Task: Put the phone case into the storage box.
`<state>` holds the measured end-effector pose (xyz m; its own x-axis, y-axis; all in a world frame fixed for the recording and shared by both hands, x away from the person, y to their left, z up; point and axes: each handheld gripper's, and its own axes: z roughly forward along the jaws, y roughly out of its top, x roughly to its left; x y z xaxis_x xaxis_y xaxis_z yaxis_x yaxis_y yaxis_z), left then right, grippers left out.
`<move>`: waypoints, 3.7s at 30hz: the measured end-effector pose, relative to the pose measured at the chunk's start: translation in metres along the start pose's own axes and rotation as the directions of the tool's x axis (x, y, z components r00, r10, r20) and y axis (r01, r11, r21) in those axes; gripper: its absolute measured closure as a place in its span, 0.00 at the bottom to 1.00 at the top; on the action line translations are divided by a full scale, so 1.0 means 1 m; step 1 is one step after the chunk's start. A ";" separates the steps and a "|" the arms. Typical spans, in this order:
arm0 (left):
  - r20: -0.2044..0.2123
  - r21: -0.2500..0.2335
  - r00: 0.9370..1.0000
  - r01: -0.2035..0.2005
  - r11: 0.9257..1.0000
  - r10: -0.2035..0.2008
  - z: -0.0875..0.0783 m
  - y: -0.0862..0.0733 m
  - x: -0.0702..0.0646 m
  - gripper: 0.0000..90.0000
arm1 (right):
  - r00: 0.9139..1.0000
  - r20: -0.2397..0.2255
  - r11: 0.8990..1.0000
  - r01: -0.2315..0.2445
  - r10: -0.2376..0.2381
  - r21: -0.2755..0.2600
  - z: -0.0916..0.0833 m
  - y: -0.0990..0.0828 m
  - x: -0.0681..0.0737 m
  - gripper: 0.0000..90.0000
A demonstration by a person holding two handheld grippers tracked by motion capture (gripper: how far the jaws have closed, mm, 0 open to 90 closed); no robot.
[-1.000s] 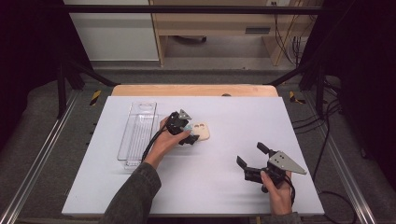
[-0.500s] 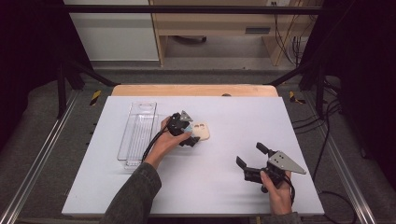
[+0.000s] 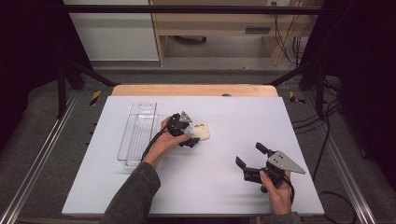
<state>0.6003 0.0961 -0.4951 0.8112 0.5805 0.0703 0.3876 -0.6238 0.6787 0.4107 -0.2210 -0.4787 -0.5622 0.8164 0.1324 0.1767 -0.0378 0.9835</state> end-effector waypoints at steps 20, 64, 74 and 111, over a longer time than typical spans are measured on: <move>-0.015 0.016 0.999 -0.030 0.999 0.030 0.001 0.000 -0.003 0.00 | 1.000 0.002 1.000 0.003 -0.003 0.005 0.001 -0.001 0.000 0.05; -0.066 -0.044 0.998 0.006 0.999 -0.009 -0.025 0.010 -0.023 0.14 | 1.000 0.010 1.000 0.000 0.000 0.009 0.001 -0.001 -0.001 0.05; -0.066 -0.174 0.998 0.000 0.985 -0.012 -0.041 0.011 -0.039 0.14 | 1.000 0.024 1.000 0.001 -0.002 0.030 0.002 -0.001 0.001 0.06; -0.084 -0.502 0.996 -0.022 0.864 -0.023 -0.109 -0.022 -0.108 0.13 | 0.989 -0.102 0.986 -0.090 0.104 0.138 0.042 0.081 0.054 0.13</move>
<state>0.4558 0.1043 -0.4379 0.7623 0.6368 0.1160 0.0969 -0.2894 0.9523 0.4286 -0.1559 -0.3967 -0.6199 0.7450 0.2462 0.3364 -0.0311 0.9412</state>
